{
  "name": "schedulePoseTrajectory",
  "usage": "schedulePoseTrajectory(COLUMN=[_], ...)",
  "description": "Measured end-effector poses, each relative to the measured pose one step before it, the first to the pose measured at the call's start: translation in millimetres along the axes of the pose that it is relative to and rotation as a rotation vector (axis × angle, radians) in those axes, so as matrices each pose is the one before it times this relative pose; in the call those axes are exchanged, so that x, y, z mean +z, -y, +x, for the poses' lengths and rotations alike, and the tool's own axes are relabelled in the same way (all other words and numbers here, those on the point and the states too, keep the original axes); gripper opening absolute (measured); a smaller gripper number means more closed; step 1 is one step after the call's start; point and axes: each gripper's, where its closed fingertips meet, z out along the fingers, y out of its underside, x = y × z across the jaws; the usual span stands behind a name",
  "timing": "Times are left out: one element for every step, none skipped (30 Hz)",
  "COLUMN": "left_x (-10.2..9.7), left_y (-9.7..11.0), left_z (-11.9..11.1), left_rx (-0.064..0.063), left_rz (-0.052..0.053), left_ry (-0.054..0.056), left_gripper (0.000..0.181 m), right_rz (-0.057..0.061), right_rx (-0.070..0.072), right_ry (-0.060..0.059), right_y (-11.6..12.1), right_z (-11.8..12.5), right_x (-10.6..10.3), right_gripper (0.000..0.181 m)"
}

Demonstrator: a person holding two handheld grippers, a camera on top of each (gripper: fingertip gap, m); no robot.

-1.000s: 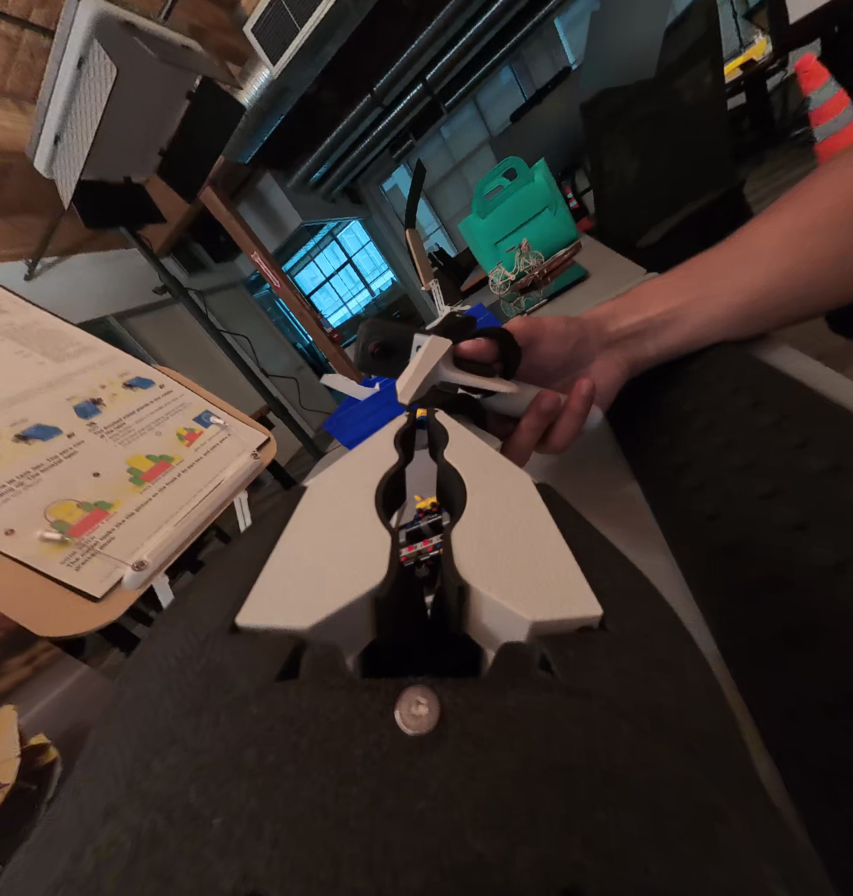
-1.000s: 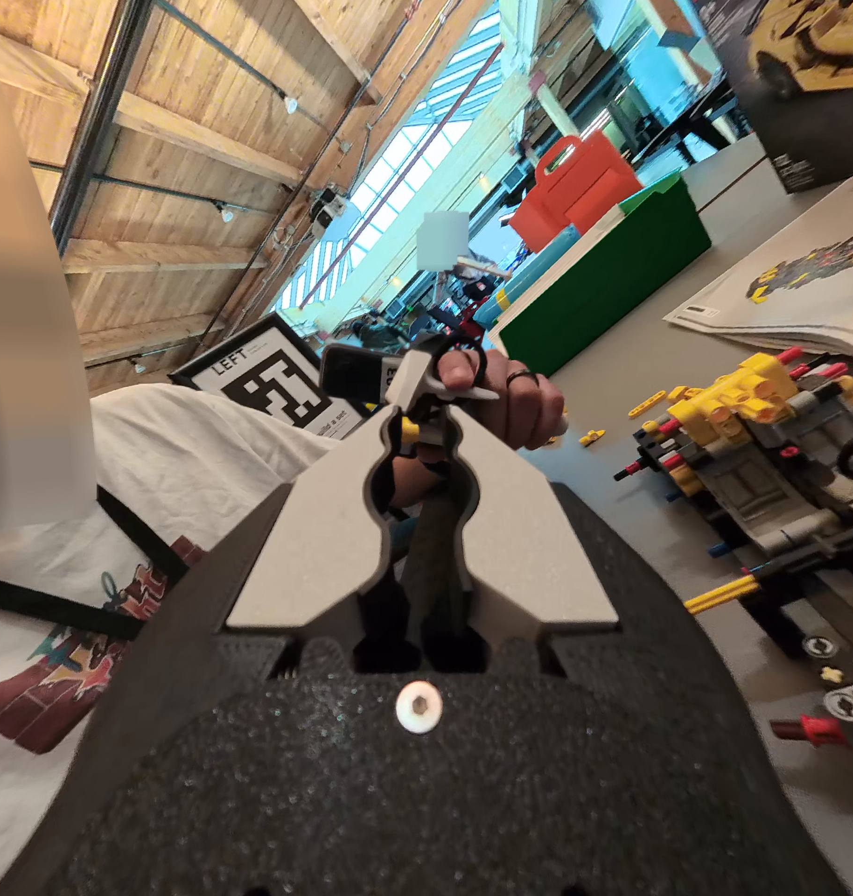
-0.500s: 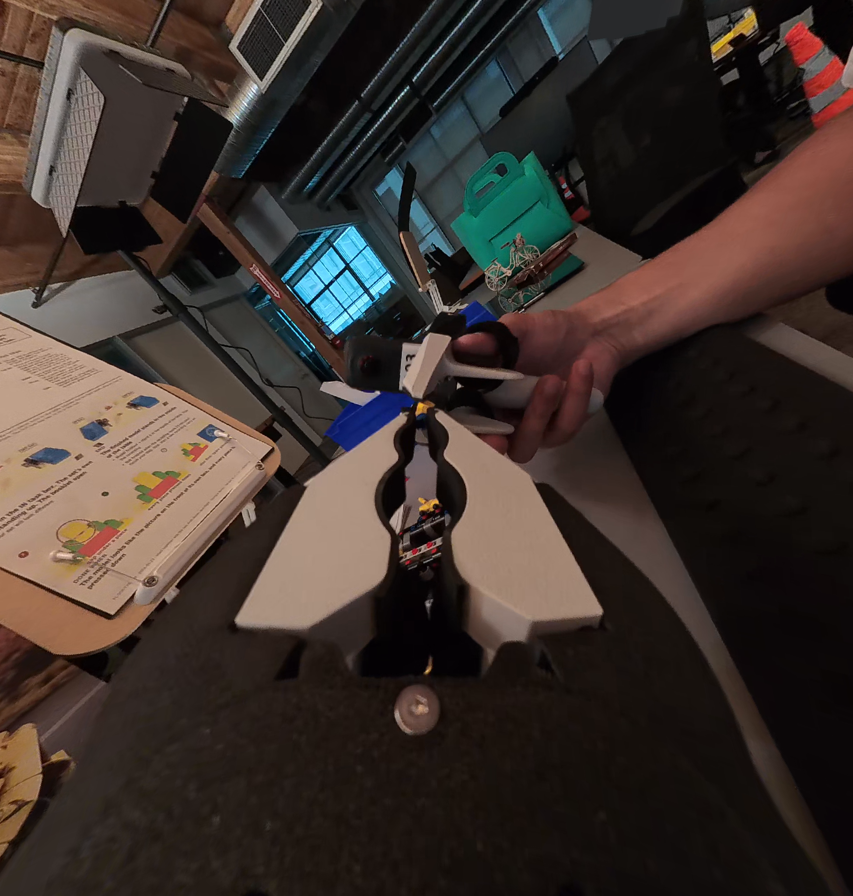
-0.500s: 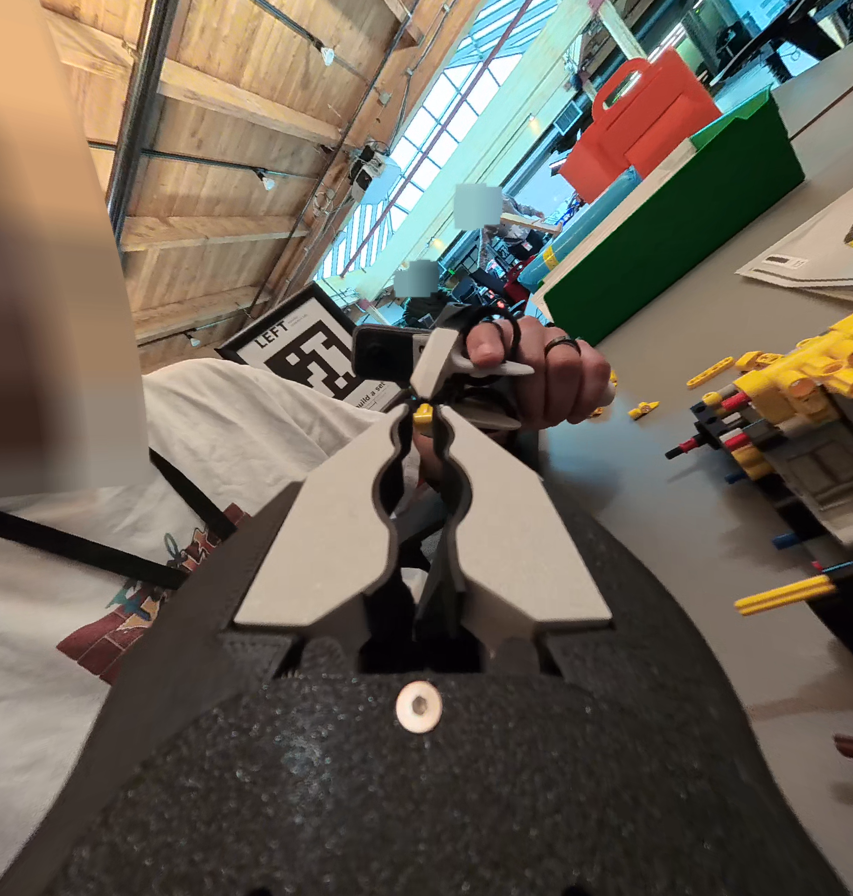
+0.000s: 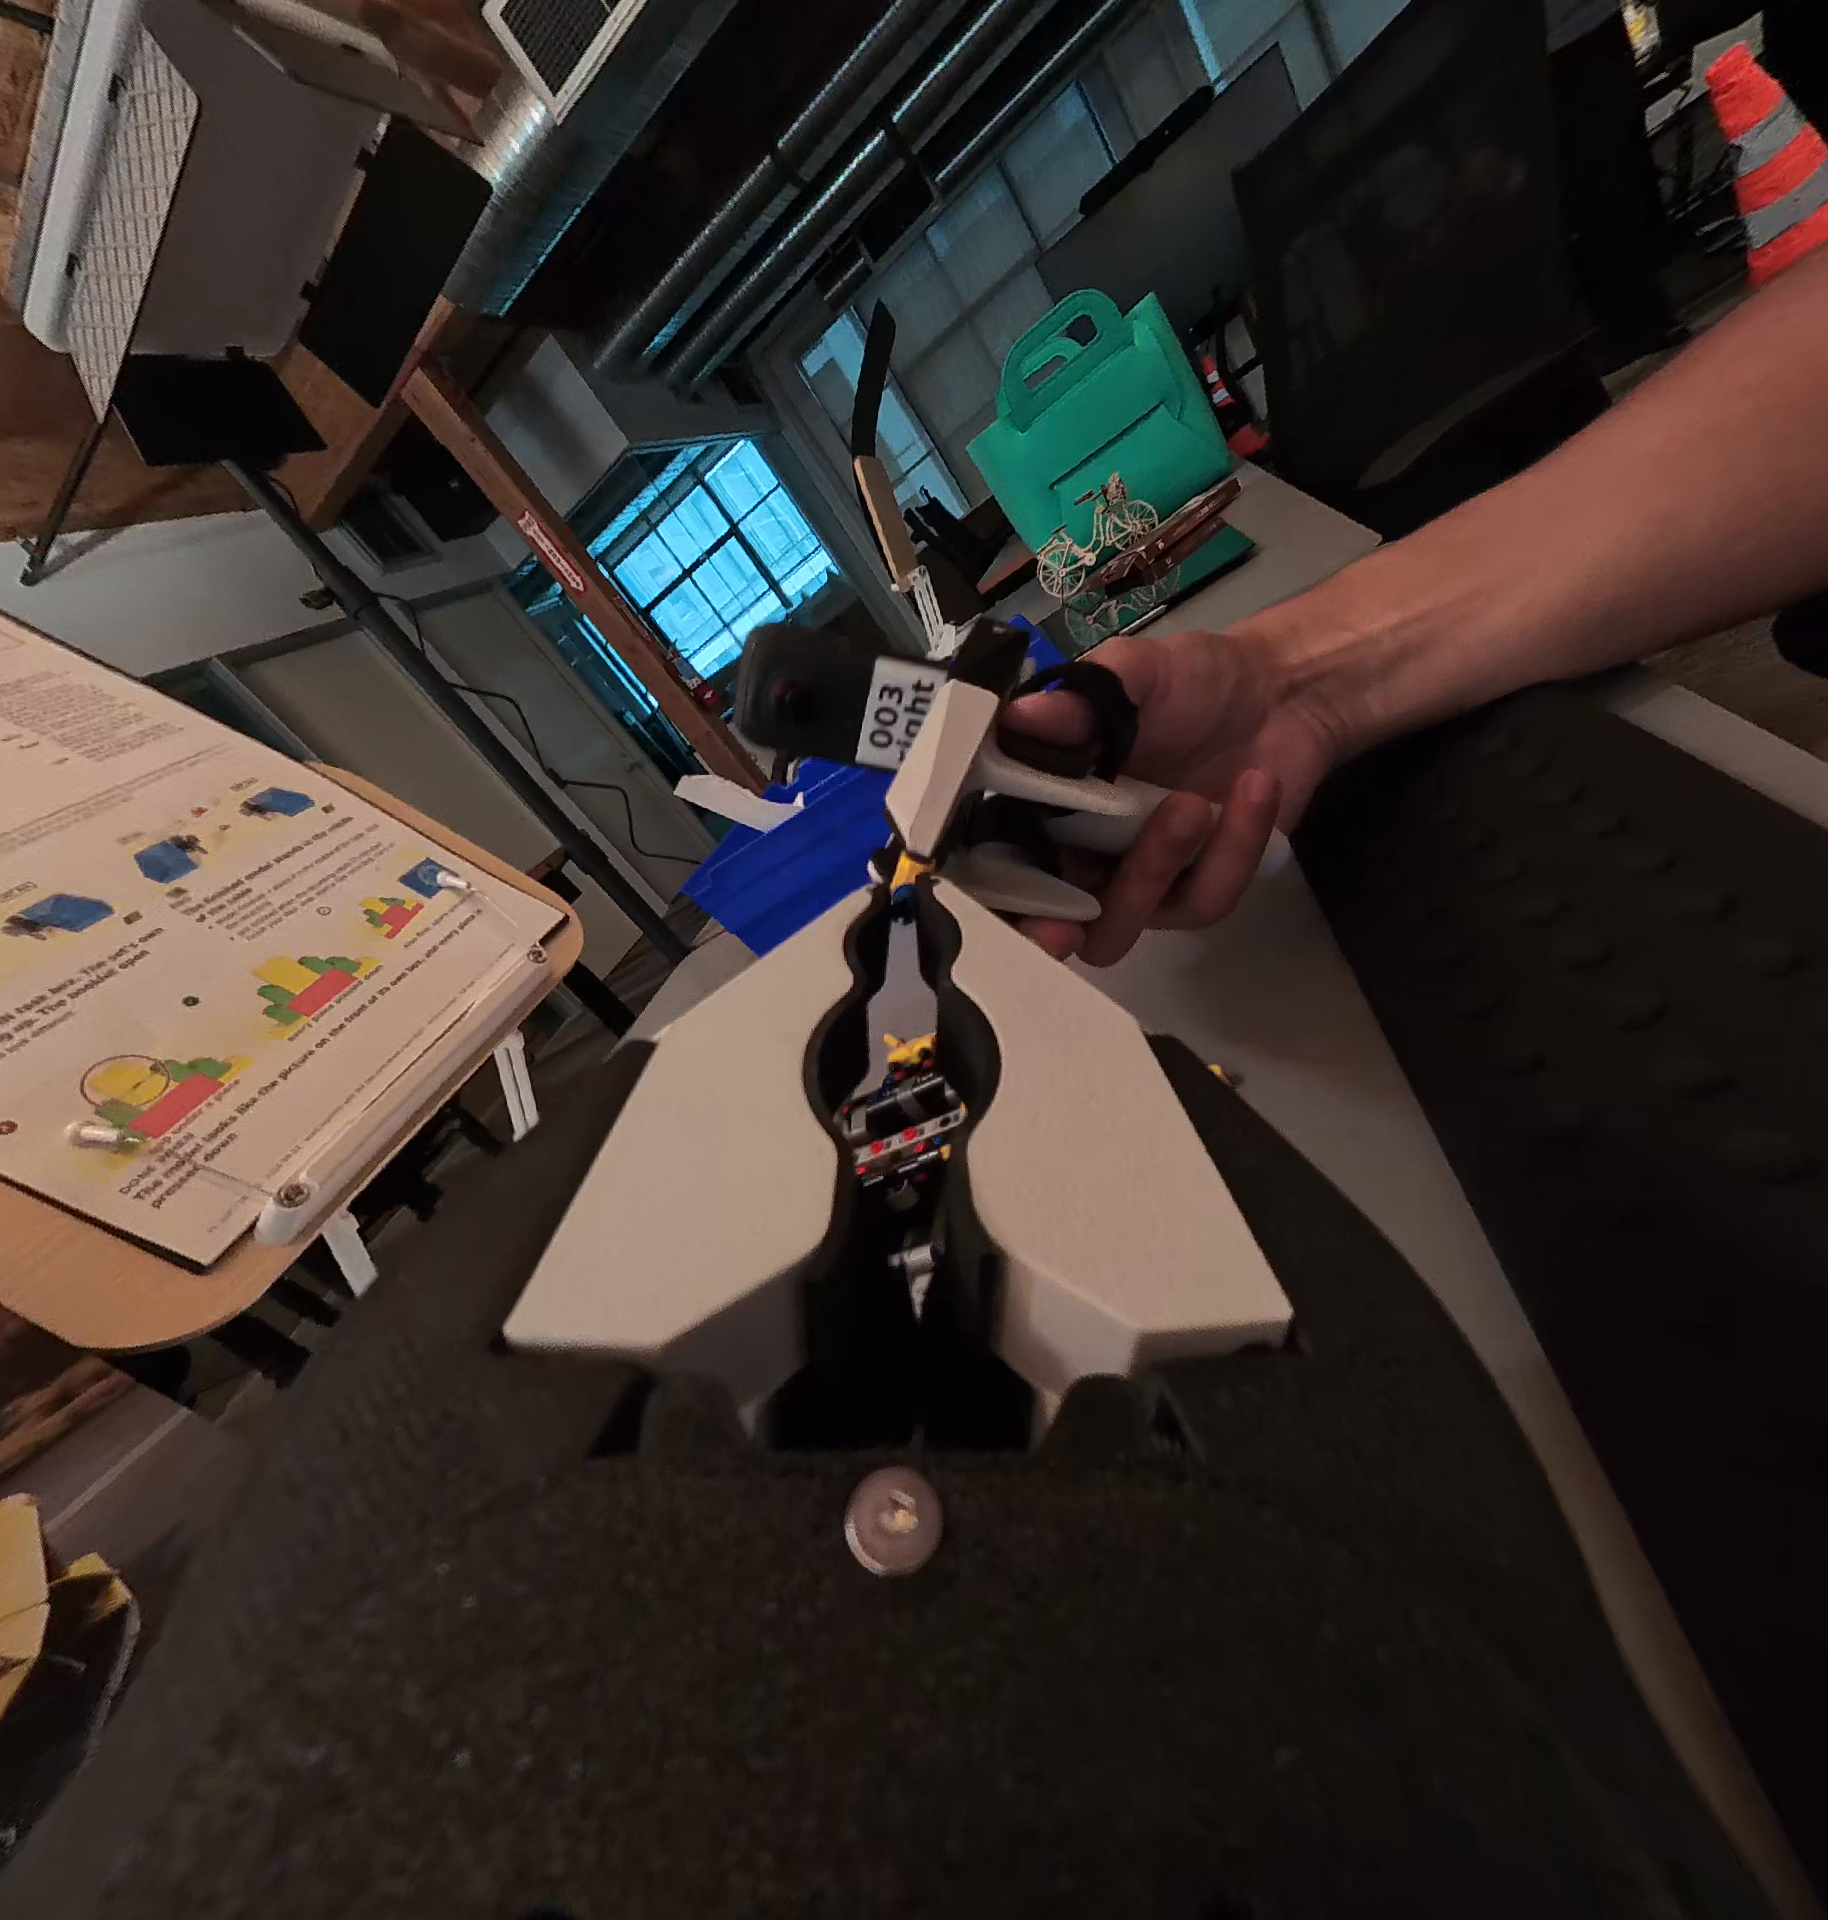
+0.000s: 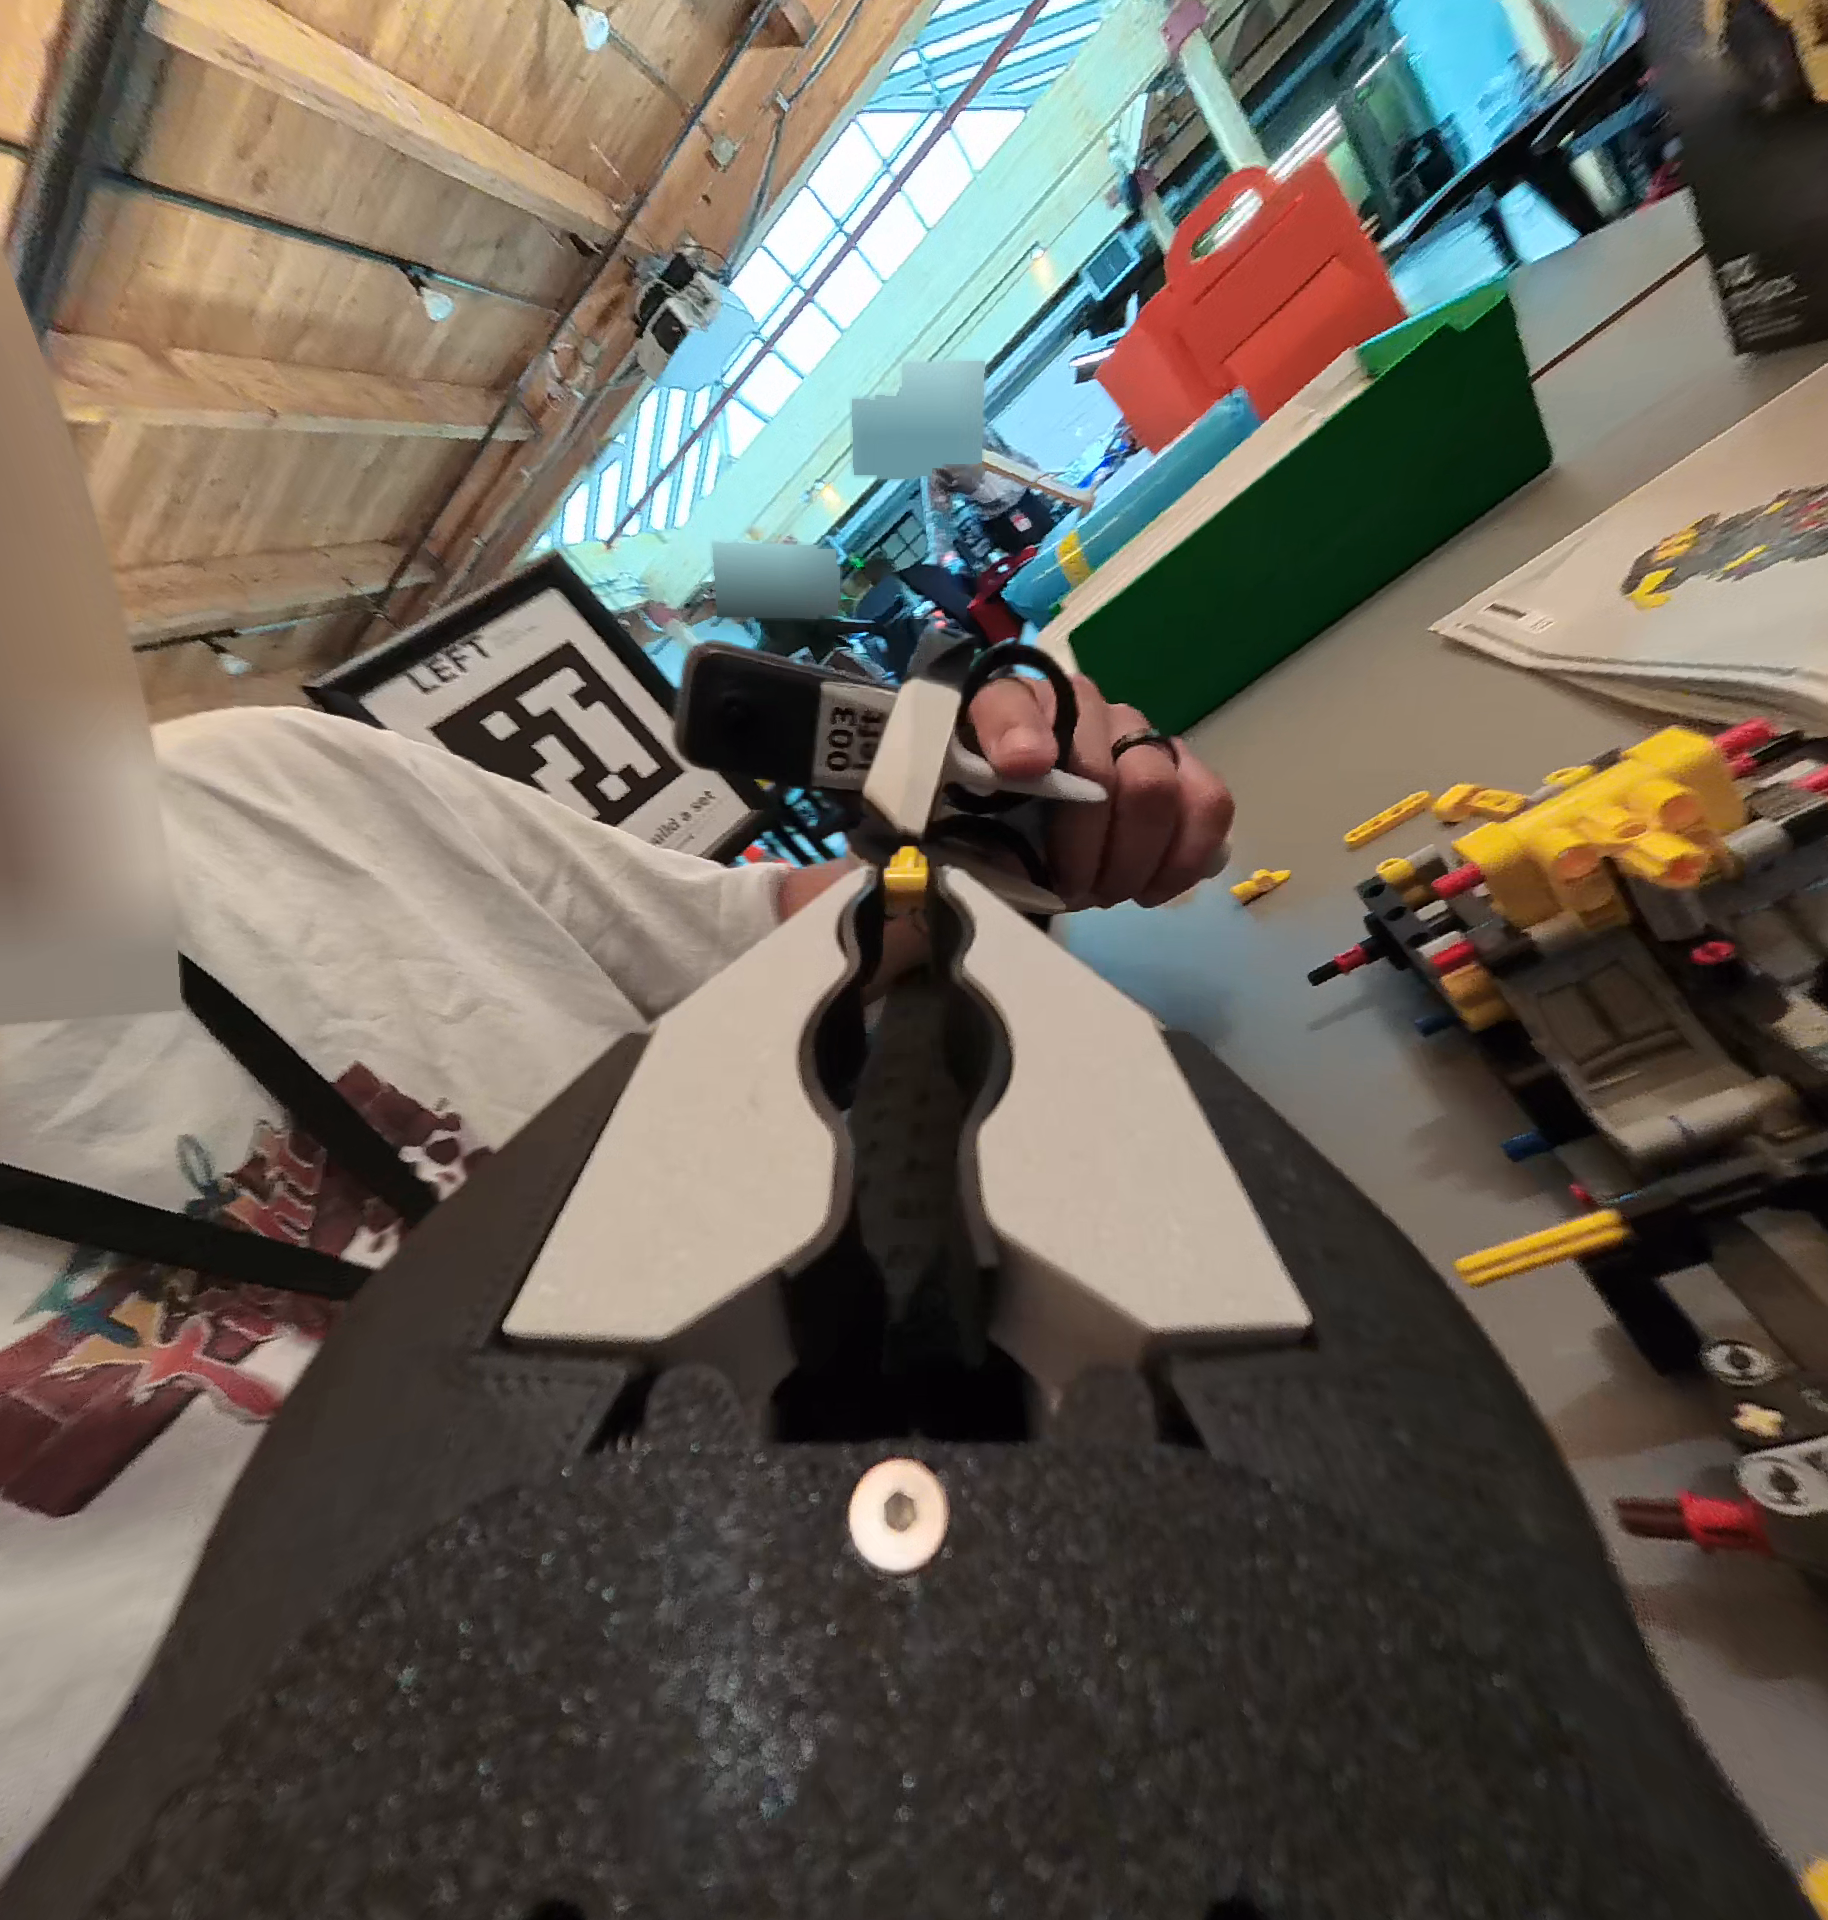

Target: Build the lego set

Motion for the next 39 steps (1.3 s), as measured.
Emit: schedulePoseTrajectory(left_x=[0.47,0.76,1.16,1.87,1.99,0.91,-0.43,-1.4,-0.85,0.38,1.08,1.37,1.92,2.19,2.61,2.83,2.58,1.63,0.36,0.88,0.85,0.47,0.44,0.43,0.42,0.31,0.22,-0.01,-0.03,-0.17,-0.3,-0.68,-0.92,-0.78,-0.75,-0.53,-0.2,-0.04,0.3], left_y=[-4.04,-6.76,-9.26,-9.29,-7.13,-4.82,-2.53,-0.37,-1.43,-4.44,-5.75,-5.74,-5.17,-5.25,-5.49,-5.24,-4.15,-1.22,0.93,-0.21,-0.33,0.26,0.08,-0.12,-0.34,-0.37,-0.32,-0.1,-0.24,-0.4,-0.35,-0.31,-0.48,-1.17,-0.86,-0.75,-0.77,-0.67,-0.64], left_z=[-2.1,-2.42,-2.56,-3.54,-6.4,-7.16,-4.73,-7.16,-9.47,-6.44,-4.21,-5.19,-5.6,-4.9,-4.6,-4.16,-2.96,-0.95,-1.19,-1.18,-1.24,-1.37,-0.66,-0.69,-0.63,-0.43,-0.09,-0.16,0.22,0.13,0.03,0.06,0.08,0.75,0.4,0.34,0.93,1.19,1.02], left_rx=[-0.0281,-0.0456,-0.0693,-0.0904,-0.0894,-0.081,-0.069,-0.0649,-0.0627,-0.05,-0.0314,-0.0173,-0.0078,-0.0022,-0.0028,-0.0074,-0.0115,-0.0112,-0.012,-0.0102,-0.0091,-0.0106,-0.0109,-0.0096,-0.0113,-0.0121,-0.0056,-0.0034,-0.002,-0.0021,-0.0054,-0.0082,-0.0073,-0.005,-0.0087,-0.0108,-0.0126,-0.0127,-0.0081], left_rz=[-0.0226,-0.0427,-0.062,-0.0636,-0.043,-0.0228,-0.0083,0.0034,-0.0044,-0.0253,-0.0369,-0.0366,-0.0316,-0.0309,-0.0324,-0.0306,-0.0231,-0.006,0.0065,-0.003,-0.0013,0.0022,-0.0004,-0.0003,-0.0006,-0.0016,-0.0012,0.0002,-0.0002,-0.0002,-0.0016,-0.0032,-0.005,-0.0062,-0.0025,-0.0012,-0.0034,-0.0039,-0.0025], left_ry=[0.0086,0.0073,0.0024,0.0004,0.0072,0.006,-0.0102,0.01,0.0289,0.0116,0.0039,0.02,0.0306,0.0291,0.0283,0.0248,0.0168,0.0059,0.0093,0.0069,0.0062,0.0058,0.0013,0.0006,-0.0001,-0.001,-0.0032,-0.0011,-0.001,-0.0007,-0.0002,-0.0003,-0.0016,-0.0053,-0.0046,-0.0061,-0.0107,-0.0106,-0.0073], left_gripper=[0.005,0.005,0.005,0.005,0.01,0.013,0.014,0.015,0.015,0.018,0.022,0.022,0.023,0.024,0.024,0.024,0.025,0.027,0.027,0.028,0.029,0.029,0.029,0.029,0.03,0.03,0.031,0.031,0.031,0.031,0.031,0.031,0.031,0.031,0.031,0.031,0.031,0.031,0.03], right_rz=[0.0028,-0.0091,-0.023,-0.0194,-0.0091,-0.0232,-0.0509,-0.065,-0.0428,-0.0208,-0.0244,-0.0213,-0.0145,-0.011,-0.005,0.0009,0.0008,0.0029,0.0055,0.0089,0.0088,0.0009,-0.0005,-0.001,0.0026,0.0045,0.006,0.0056,0.0059,-0.004,-0.0003,-0.0003,0.0007,-0.0015,-0.0017,-0.0054,-0.0058,-0.0148,-0.0062], right_rx=[-0.0326,-0.0516,-0.0791,-0.0896,-0.0839,-0.0757,-0.0704,-0.0597,-0.0347,-0.0119,-0.0064,-0.0115,-0.0093,-0.0001,0.0,-0.0009,-0.0026,0.0002,0.0053,0.0045,0.0051,0.0086,0.0107,0.0081,0.0109,0.0198,0.0227,0.0176,0.0065,0.0005,-0.0067,-0.0018,0.0069,0.0128,0.0161,0.0171,0.0119,-0.0031,-0.0119], right_ry=[-0.0337,-0.0554,-0.0728,-0.0701,-0.0614,-0.0608,-0.0609,-0.0367,-0.0133,0.0074,0.0052,-0.0042,0.0057,0.0083,-0.0068,-0.001,0.0057,-0.006,0.0057,0.0075,-0.0113,-0.0084,-0.0057,-0.0081,0.0075,0.0119,0.0088,0.0051,0.0109,0.0018,-0.0019,0.0005,0.0027,0.007,0.0084,0.0039,-0.0023,-0.0062,-0.0057], right_y=[1.18,0.23,-0.78,0.21,1.81,-0.11,-4.11,-6.78,-4.52,-2.22,-2.92,-3.19,-3.13,-2.96,-2.4,-1.7,-1.09,0.05,1.62,2.3,1.66,-0.26,-0.98,-1.64,-1.07,-0.81,0.16,0.59,0.73,-0.37,0.01,-0.13,-0.05,-0.57,-0.67,-0.58,-0.77,-2.3,-0.97], right_z=[3.47,6.18,8.54,9.26,10.09,11.74,13.47,11.13,8.5,5.44,5.07,5.69,3.15,1.84,3.03,0.94,-0.78,0.32,-1.99,-2.33,0.91,1.06,0.86,1.5,-0.65,-0.78,0.1,0.38,-1.31,-0.66,-0.26,-0.38,-0.17,-0.47,-0.37,0.27,0.62,0.79,0.33], right_x=[-0.46,-0.61,-0.77,-0.06,1.11,2.26,2.85,3.46,3.35,3.16,2.52,1.72,1.52,1.26,0.58,0.46,0.59,0.21,0.25,0.21,0.11,0.66,0.73,0.82,1.11,0.76,-0.14,-0.49,0.03,0.17,0.11,0.3,0.45,0.73,0.73,0.52,0.39,0.63,0.5], right_gripper=[0.006,0.006,0.006,0.007,0.007,0.007,0.007,0.007,0.006,0.006,0.006,0.006,0.007,0.006,0.006,0.006,0.006,0.006,0.006,0.007,0.007,0.006,0.007,0.007,0.006,0.006,0.007,0.007,0.006,0.006,0.006,0.006,0.006,0.006,0.006,0.006,0.006,0.007,0.007])
